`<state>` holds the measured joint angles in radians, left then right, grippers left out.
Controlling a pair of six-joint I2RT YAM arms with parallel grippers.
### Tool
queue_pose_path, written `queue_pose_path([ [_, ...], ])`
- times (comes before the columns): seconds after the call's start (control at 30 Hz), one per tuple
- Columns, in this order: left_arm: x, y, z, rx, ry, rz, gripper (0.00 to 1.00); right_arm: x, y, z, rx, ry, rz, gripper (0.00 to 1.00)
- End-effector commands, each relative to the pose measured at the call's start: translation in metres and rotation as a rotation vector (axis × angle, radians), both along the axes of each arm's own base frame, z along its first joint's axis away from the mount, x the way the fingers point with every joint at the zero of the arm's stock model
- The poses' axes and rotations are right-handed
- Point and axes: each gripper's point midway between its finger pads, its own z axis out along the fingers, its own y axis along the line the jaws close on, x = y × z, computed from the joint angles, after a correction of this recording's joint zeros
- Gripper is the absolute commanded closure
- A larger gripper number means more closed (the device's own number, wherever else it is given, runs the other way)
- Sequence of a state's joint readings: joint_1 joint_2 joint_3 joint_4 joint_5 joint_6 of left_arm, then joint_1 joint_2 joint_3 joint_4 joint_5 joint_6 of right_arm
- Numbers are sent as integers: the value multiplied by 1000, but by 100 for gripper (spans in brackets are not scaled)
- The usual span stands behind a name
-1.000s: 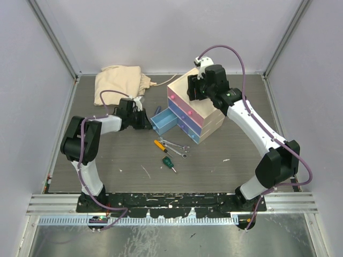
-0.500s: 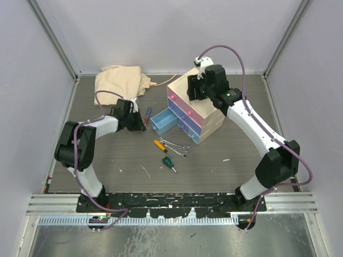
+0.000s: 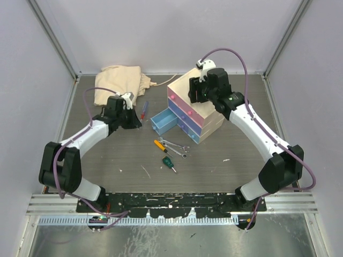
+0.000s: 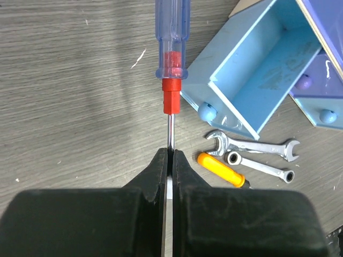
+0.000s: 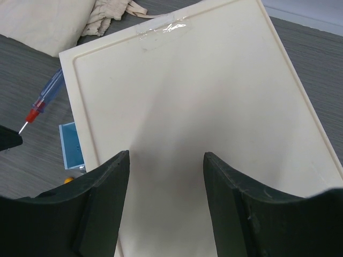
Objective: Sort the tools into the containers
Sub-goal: Place the screwdriver in the drawer.
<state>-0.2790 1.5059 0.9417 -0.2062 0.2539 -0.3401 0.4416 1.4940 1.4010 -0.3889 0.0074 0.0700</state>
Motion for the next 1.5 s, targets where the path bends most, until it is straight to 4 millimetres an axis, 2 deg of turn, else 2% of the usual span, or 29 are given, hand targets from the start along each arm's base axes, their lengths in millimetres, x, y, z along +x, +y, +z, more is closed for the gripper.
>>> queue_pose_path([
  [0.0,-10,2,31,-7,-72,-35,100,-17,-6,-15,-15,68,-18,38],
  [0.2,-38,-3,55,29,-70,-132,100,-19,-7,-17,-9,73,-21,37],
  [0.3,-51,-8,57,98,-41,-208,100,-20,-7,-18,-7,74,-22,37],
  [0.43,-59,-15,58,170,-12,-298,100,-21,-7,-20,0,80,-22,37],
  [0.63,-46,-24,66,212,13,-345,100,-22,-8,-23,-5,87,-22,37],
  [1.2,-14,-49,49,242,152,-453,100,-22,-7,-28,-12,95,-18,36],
  [1.47,-4,-65,38,194,192,-494,100,-22,-9,-29,-16,93,-23,35],
])
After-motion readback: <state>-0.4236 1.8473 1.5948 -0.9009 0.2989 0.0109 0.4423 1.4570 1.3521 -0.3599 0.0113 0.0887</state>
